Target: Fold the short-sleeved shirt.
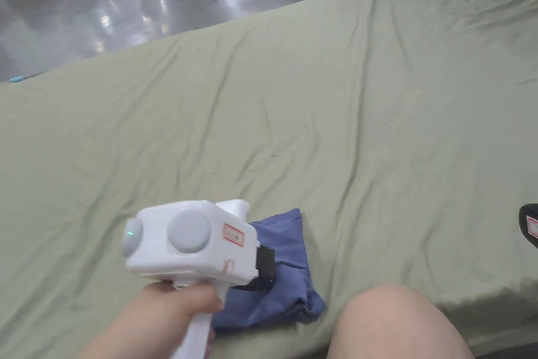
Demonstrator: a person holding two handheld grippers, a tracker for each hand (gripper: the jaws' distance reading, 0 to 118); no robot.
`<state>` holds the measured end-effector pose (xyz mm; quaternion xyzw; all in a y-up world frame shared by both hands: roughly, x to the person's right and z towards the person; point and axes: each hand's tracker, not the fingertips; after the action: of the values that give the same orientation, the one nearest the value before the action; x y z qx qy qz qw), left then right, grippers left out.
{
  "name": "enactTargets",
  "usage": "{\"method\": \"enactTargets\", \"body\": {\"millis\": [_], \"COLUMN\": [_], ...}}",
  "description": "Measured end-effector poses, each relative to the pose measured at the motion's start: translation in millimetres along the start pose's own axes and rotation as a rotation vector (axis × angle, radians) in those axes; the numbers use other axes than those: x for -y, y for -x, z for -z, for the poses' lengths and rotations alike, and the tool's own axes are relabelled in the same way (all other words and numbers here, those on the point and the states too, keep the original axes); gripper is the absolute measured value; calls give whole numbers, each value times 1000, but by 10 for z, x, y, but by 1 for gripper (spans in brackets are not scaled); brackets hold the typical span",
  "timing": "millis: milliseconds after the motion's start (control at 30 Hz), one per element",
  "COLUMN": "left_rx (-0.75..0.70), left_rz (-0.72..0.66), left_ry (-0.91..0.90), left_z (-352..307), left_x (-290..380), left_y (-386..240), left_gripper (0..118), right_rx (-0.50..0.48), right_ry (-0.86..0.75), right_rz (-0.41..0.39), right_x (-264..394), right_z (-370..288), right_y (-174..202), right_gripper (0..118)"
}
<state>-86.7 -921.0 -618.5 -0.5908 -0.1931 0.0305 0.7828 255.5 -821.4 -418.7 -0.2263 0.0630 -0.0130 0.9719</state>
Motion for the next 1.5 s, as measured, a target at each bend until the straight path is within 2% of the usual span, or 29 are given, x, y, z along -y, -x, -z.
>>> {"method": "enactTargets", "body": {"millis": [133,300,400,567,667,733,767,800,867,900,967,1000,1067,1100,1133,1167,1267,1300,1333,1367,1500], "left_rx": [102,165,382,405,409,389,381,374,379,397,433,448,490,505,517,530,555,569,598,616,611], "left_rz": [-135,-67,-94,-48,-113,-150,-183,-212,-273,-284,-341,-366,-423,-438,-448,-451,-487,-492,-490,-495,-473], "left_ry": [-43,-44,-168,-424,-492,-495,-497,-491,-464,-458,-438,-430,-406,-389,-365,-342,-265,-245,-220,-192,-165], "left_z": [175,79,-468,-1512,-1771,-1790,-1770,-1727,-1636,-1598,-1475,-1413,-1261,-1190,-1107,-1022,-762,-679,-547,-450,-211], "left_x": [-38,-108,-33,385,655,793,866,901,1020,1060,1123,1145,1168,1162,1144,1104,934,874,781,701,426], "left_y": [-86,-135,31,475,837,1073,1208,1288,1492,1565,1689,1738,1818,1851,1888,1915,1975,1986,2052,2046,1933], "left_gripper": [0,0,0,0,0,0,0,0,0,0,0,0,0,0,1,7,64,87,102,109,109], "right_rx": [9,-2,-57,-247,-395,-528,-554,-532,-584,-592,-474,-429,-344,-342,-416,-410,-396,-395,-395,-395,-400], "right_ry": [-13,-8,0,35,179,287,387,425,488,531,639,681,761,805,766,769,754,753,755,754,746], "right_rz": [-12,-43,-61,-93,-4,42,117,141,189,200,195,179,97,237,348,319,228,217,215,213,222], "right_x": [-48,-141,-269,-556,-612,-567,-508,-464,-363,-312,-171,-101,88,135,133,119,88,82,81,82,91], "right_z": [-106,-126,-32,389,965,1439,1699,1867,2179,2307,2576,2657,2813,2863,2839,2839,2768,2767,2772,2771,2726], "right_y": [46,219,413,946,1283,1500,1601,1680,1788,1802,1796,1761,1661,1572,1510,1494,1586,1598,1600,1595,1586], "right_gripper": [1,1,1,1,1,1,1,1,0,0,0,0,0,0,0,0,0,0,0,0,0]}}
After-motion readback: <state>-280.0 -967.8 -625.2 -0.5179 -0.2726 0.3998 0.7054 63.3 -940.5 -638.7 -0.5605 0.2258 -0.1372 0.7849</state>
